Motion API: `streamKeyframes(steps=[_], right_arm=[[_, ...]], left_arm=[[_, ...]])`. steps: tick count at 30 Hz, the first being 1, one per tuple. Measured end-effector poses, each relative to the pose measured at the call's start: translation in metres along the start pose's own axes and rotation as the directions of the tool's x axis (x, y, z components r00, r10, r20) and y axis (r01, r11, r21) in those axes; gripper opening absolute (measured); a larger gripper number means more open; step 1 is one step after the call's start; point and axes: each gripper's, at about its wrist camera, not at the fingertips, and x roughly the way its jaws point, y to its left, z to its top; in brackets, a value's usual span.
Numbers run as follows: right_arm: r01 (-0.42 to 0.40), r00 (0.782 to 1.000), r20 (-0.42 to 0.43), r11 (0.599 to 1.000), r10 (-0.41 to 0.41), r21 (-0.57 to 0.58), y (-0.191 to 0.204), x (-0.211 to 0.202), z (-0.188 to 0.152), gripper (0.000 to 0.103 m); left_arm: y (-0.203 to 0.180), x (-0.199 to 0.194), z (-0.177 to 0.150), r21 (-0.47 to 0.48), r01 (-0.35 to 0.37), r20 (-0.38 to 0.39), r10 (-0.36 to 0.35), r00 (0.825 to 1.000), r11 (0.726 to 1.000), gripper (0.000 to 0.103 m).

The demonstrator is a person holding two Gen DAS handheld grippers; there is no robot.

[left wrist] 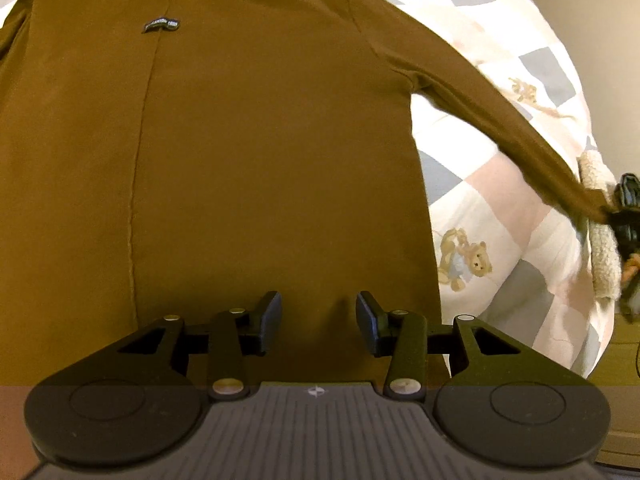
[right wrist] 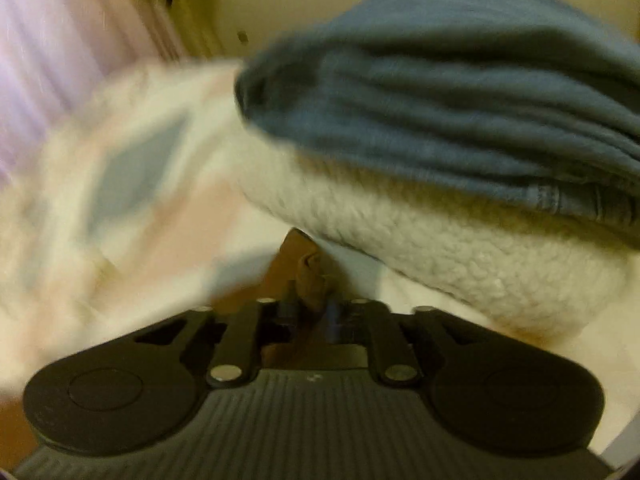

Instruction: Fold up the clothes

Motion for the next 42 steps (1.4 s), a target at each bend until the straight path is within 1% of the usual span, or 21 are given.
streamKeyframes(steps=[2, 5, 8, 10, 12, 14, 15, 18, 20, 23, 24, 26, 28, 30, 33, 34, 36, 38, 39, 40, 42], right_arm=[[0.113, 0.993, -0.017, 0.989, -0.115, -0.091, 0.01, 0.008, -0.008, 0.065], [0.311, 0.95, 0.066, 0.923, -0.304, -0.228, 0.029, -0.005, -0.012, 0.09], [0.371, 0.928, 0.171, 0.874, -0.332, -0.316, 0.049, -0.04, -0.012, 0.099], [0.245, 0.968, 0.131, 0.911, -0.213, -0.332, 0.063, -0.066, -0.018, 0.1], [0.088, 0.996, 0.035, 0.928, -0.081, -0.362, 0.093, -0.083, -0.035, 0.1], [-0.057, 0.997, -0.064, 0.922, 0.036, -0.382, 0.129, -0.096, -0.058, 0.1], [-0.137, 0.988, -0.118, 0.915, 0.099, -0.379, 0.149, -0.102, -0.074, 0.1], [-0.347, 0.925, -0.273, 0.879, 0.264, -0.326, 0.213, -0.125, -0.125, 0.1], [-0.432, 0.88, -0.351, 0.848, 0.321, -0.308, 0.253, -0.143, -0.155, 0.1], [-0.512, 0.826, -0.436, 0.798, 0.357, -0.319, 0.305, -0.165, -0.202, 0.1], [-0.533, 0.81, -0.461, 0.782, 0.362, -0.323, 0.32, -0.173, -0.218, 0.1], [-0.56, 0.786, -0.501, 0.76, 0.362, -0.33, 0.342, -0.188, -0.24, 0.1], [-0.576, 0.771, -0.53, 0.741, 0.354, -0.345, 0.355, -0.2, -0.256, 0.1], [-0.575, 0.772, -0.544, 0.725, 0.327, -0.38, 0.364, -0.214, -0.271, 0.1], [-0.56, 0.779, -0.559, 0.719, 0.286, -0.412, 0.374, -0.224, -0.286, 0.1], [-0.552, 0.78, -0.562, 0.724, 0.274, -0.414, 0.375, -0.227, -0.289, 0.1], [-0.537, 0.779, -0.574, 0.74, 0.251, -0.404, 0.381, -0.229, -0.296, 0.1], [-0.534, 0.772, -0.584, 0.756, 0.253, -0.379, 0.383, -0.233, -0.297, 0.1], [-0.535, 0.767, -0.588, 0.761, 0.255, -0.367, 0.383, -0.234, -0.298, 0.1], [-0.535, 0.763, -0.592, 0.766, 0.257, -0.357, 0.385, -0.236, -0.299, 0.1], [-0.536, 0.762, -0.594, 0.764, 0.256, -0.358, 0.388, -0.238, -0.301, 0.1]], left_arm=[[0.004, -0.001, -0.001, -0.008, 0.009, 0.006, -0.008, 1.0, 1.0, 0.044], [0.012, -0.004, -0.004, -0.026, 0.015, 0.022, -0.014, 1.0, 1.0, 0.044], [0.036, -0.022, -0.008, -0.073, -0.019, 0.084, 0.025, 0.996, 0.997, 0.045], [0.059, -0.038, -0.01, -0.124, -0.05, 0.138, 0.067, 0.988, 0.991, 0.045], [0.091, -0.06, -0.013, -0.182, -0.113, 0.204, 0.15, 0.968, 0.977, 0.046], [0.13, -0.084, -0.017, -0.243, -0.2, 0.261, 0.263, 0.929, 0.949, 0.046], [0.155, -0.099, -0.021, -0.294, -0.23, 0.286, 0.316, 0.905, 0.927, 0.047], [0.234, -0.141, -0.031, -0.481, -0.242, 0.326, 0.429, 0.843, 0.843, 0.056], [0.291, -0.168, -0.041, -0.63, -0.183, 0.341, 0.48, 0.808, 0.755, 0.065], [0.369, -0.196, -0.068, -0.812, 0.032, 0.391, 0.503, 0.771, 0.583, 0.078], [0.391, -0.197, -0.079, -0.845, 0.119, 0.414, 0.496, 0.763, 0.521, 0.078], [0.424, -0.189, -0.095, -0.873, 0.242, 0.446, 0.49, 0.749, 0.423, 0.073], [0.453, -0.176, -0.104, -0.876, 0.318, 0.471, 0.495, 0.73, 0.363, 0.064], [0.474, -0.161, -0.105, -0.872, 0.349, 0.485, 0.507, 0.712, 0.344, 0.055], [0.501, -0.155, -0.1, -0.845, 0.393, 0.531, 0.49, 0.691, 0.362, 0.002], [0.506, -0.163, -0.094, -0.832, 0.385, 0.547, 0.481, 0.685, 0.399, 0.0], [0.507, -0.193, -0.078, -0.792, 0.31, 0.575, 0.475, 0.666, 0.526, 0.0], [0.5, -0.236, -0.062, -0.717, 0.172, 0.601, 0.474, 0.643, 0.675, 0.0], [0.497, -0.257, -0.054, -0.668, 0.099, 0.614, 0.471, 0.633, 0.738, 0.0], [0.495, -0.278, -0.046, -0.616, 0.025, 0.626, 0.47, 0.622, 0.787, 0.0], [0.5, -0.318, -0.034, -0.534, -0.092, 0.638, 0.472, 0.608, 0.841, 0.0]])
